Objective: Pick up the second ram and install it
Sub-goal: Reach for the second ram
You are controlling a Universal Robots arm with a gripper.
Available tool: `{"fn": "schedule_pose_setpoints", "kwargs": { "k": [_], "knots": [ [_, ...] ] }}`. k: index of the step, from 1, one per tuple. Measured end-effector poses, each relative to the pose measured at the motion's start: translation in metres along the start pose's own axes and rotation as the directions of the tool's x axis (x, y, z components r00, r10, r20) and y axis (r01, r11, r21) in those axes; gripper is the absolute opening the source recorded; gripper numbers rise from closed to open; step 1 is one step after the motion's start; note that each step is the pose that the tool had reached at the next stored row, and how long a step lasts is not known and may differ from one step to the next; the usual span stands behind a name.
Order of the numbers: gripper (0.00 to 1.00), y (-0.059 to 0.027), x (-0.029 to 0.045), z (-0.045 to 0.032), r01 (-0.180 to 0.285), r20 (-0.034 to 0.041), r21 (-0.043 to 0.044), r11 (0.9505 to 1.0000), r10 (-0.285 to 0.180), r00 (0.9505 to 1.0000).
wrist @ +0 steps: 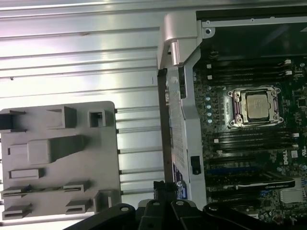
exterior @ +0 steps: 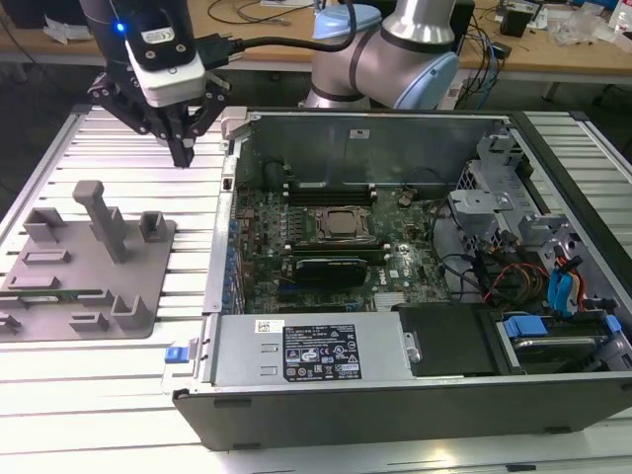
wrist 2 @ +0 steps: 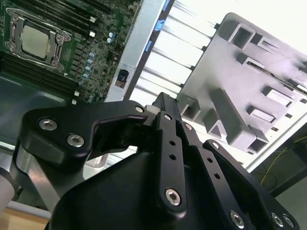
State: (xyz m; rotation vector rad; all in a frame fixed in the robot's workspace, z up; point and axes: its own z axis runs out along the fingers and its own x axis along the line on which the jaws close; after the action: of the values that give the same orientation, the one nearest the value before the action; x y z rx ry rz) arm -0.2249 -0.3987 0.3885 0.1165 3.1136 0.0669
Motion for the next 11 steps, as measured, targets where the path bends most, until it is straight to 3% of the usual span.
{"fn": "schedule_pose_setpoints", "kwargs": {
  "k": [2,5,9,11],
  "knots": [
    [0.08,-0.0004,0.0056,0.0004,0.000,0.0000,0.0001,1.0000,0.000,1.0000],
    [0.08,-0.0016,0.0205,0.0007,0.000,-0.0001,0.0001,1.0000,0.000,1.0000],
    [0.08,-0.0024,0.0309,0.0014,0.000,0.0000,0.0000,1.0000,0.000,1.0000],
    [0.08,-0.0033,0.0415,0.0026,0.000,-0.0001,0.0001,1.0000,0.000,1.0000]
  ]
}}
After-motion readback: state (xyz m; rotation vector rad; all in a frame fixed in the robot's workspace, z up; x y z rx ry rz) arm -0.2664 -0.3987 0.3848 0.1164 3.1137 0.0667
